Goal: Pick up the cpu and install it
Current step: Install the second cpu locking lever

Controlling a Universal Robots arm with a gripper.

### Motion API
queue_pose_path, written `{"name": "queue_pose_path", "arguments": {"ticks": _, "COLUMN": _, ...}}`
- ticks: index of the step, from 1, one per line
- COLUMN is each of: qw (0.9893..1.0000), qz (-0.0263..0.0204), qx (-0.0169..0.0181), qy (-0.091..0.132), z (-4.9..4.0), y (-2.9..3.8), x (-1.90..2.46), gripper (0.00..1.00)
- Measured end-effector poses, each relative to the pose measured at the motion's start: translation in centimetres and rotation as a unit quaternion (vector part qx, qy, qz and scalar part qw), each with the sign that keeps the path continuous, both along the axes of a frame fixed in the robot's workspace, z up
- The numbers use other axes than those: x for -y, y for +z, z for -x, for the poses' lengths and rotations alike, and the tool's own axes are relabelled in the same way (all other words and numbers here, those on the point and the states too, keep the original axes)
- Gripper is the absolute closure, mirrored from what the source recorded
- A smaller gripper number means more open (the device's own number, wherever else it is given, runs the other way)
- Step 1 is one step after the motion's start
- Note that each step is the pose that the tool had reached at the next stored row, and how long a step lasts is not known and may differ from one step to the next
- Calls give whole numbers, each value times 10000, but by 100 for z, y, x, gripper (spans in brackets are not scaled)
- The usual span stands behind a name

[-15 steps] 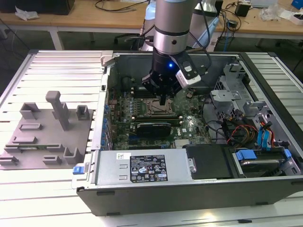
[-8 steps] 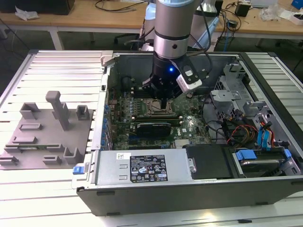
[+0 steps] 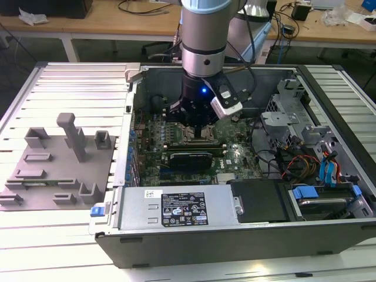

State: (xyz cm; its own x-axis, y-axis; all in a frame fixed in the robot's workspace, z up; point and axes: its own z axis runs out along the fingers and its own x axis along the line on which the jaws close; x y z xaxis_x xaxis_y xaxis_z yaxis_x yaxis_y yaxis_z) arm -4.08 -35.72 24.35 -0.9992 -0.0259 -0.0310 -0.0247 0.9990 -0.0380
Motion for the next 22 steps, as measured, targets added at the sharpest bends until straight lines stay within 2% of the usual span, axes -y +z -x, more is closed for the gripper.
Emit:
{"name": "queue_pose_path", "arguments": {"ticks": 7, "qw": 10000, "qz": -1, "qx": 1, "qy": 0, "z": 0, "y": -4, "x": 0, "gripper": 89}}
{"name": "queue_pose_path", "arguments": {"ticks": 15, "qw": 10000, "qz": -1, "qx": 3, "qy": -1, "z": 13, "y": -47, "x": -1, "gripper": 89}}
{"name": "queue_pose_path", "arguments": {"ticks": 18, "qw": 10000, "qz": -1, "qx": 19, "qy": -9, "z": 83, "y": -78, "x": -1, "gripper": 89}}
{"name": "queue_pose_path", "arguments": {"ticks": 22, "qw": 10000, "qz": -8, "qx": 24, "qy": -35, "z": 192, "y": -131, "x": 0, "gripper": 89}}
